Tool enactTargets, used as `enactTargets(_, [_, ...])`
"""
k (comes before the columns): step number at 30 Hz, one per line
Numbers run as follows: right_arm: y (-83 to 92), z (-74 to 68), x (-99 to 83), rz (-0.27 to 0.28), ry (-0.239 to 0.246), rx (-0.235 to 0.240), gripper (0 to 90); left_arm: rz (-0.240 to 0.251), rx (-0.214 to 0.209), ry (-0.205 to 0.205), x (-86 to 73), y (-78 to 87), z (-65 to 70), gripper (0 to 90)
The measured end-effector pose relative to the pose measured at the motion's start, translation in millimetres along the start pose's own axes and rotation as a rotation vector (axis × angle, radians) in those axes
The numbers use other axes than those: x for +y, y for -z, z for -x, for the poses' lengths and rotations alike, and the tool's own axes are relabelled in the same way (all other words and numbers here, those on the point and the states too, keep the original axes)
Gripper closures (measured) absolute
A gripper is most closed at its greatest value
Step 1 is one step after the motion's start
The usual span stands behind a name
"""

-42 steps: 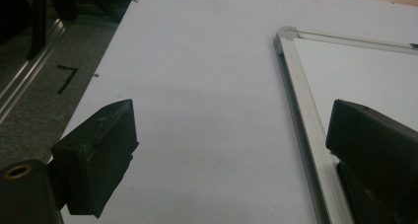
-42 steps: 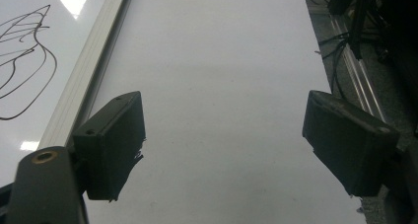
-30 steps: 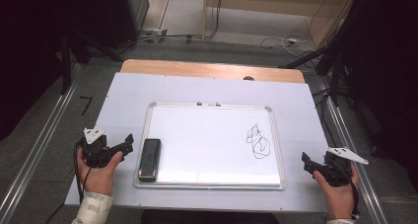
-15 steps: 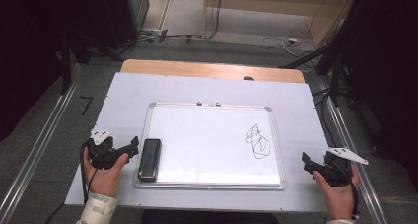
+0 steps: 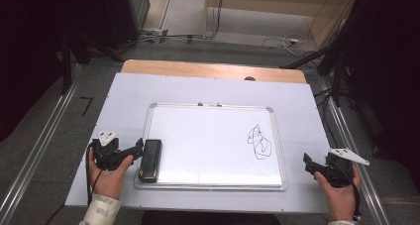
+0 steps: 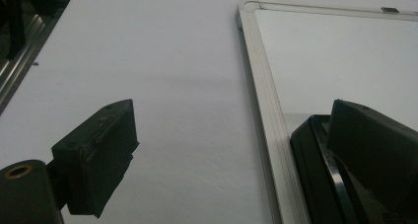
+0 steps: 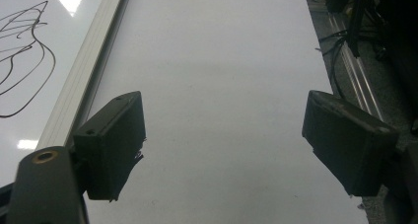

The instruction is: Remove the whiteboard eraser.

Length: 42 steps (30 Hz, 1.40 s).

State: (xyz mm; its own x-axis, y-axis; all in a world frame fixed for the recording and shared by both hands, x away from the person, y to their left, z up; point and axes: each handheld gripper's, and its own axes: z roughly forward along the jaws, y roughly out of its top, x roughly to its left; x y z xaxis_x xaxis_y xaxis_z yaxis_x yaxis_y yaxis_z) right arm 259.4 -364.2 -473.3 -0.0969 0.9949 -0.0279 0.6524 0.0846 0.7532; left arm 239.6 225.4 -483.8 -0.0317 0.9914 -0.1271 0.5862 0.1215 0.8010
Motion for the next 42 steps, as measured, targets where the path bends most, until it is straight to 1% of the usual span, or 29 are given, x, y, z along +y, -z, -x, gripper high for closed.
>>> enactTargets(6, [-0.7,-0.5,-0.2,-0.004,-0.001,-0.003,15.4,-0.013,-0.008,-0.019,-1.2,-1.8,7.3,5.9])
enactTargets(13, [-1.2,-0.6,-0.6,-0.007,-0.002,-0.005,15.4,-0.021,-0.013,-0.019,-1.4,-2.6,9.5,5.9])
enactTargets(23, [-2.7,-1.3,-0.9,-0.013,0.002,-0.01,15.4,-0.043,-0.01,-0.029,-2.8,-5.6,18.3,6.5])
enactTargets(30, [-3.5,-2.6,-1.0,-0.02,0.002,-0.011,15.4,-0.056,-0.02,-0.045,-3.8,-8.1,26.1,6.5])
enactTargets(32, [-3.6,-2.8,-0.9,-0.018,0.004,-0.012,15.4,-0.056,-0.029,-0.051,-3.9,-8.4,29.7,6.5])
enactTargets(37, [-3.4,-3.0,-1.0,-0.019,0.005,-0.011,15.4,-0.059,-0.04,-0.057,-4.4,-8.5,33.4,6.7])
enactTargets(42, [-3.5,-2.9,-0.9,-0.017,0.004,-0.012,15.4,-0.059,-0.049,-0.049,-5.1,-7.9,37.8,8.6])
